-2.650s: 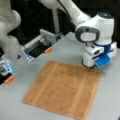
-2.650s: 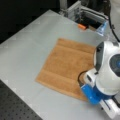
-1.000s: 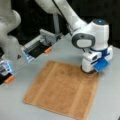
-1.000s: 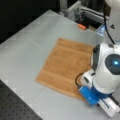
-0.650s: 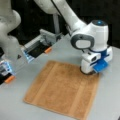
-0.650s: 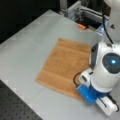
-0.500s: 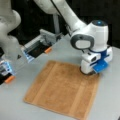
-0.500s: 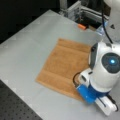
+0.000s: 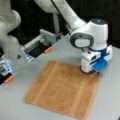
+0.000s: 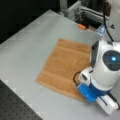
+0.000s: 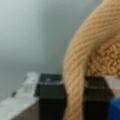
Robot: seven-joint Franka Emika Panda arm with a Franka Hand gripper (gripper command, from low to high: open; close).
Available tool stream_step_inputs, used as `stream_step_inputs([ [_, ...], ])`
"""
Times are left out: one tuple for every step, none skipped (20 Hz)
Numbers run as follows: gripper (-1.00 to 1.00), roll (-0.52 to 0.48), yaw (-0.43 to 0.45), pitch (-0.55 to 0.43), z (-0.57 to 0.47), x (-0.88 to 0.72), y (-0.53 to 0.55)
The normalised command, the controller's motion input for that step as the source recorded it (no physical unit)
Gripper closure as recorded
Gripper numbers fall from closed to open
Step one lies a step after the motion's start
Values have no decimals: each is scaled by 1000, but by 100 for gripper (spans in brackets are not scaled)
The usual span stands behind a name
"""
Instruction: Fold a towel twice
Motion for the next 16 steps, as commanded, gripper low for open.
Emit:
stream_step_inputs([
  [100,160,-37,11,128,-265,-275],
  [100,160,-48,16,104,-253,-295],
  [100,165,-76,18,93,-237,-326],
  [100,165,-88,24,77,-226,-367],
  [100,167,-115,30,72,-219,-415],
  [100,162,-133,31,70,-224,-464],
  [100,156,-129,29,59,-218,-480],
  [100,154,-156,43,64,-229,-505],
  [100,150,-151,44,54,-231,-495],
  [100,146,-156,51,57,-247,-497],
  [100,165,-163,60,55,-281,-504],
  [100,186,-166,56,39,-320,-494],
  [100,186,-151,48,29,-332,-471],
  [100,189,-159,40,9,-367,-443],
  [100,188,-160,29,5,-416,-420],
  [100,178,-146,19,-7,-431,-379],
])
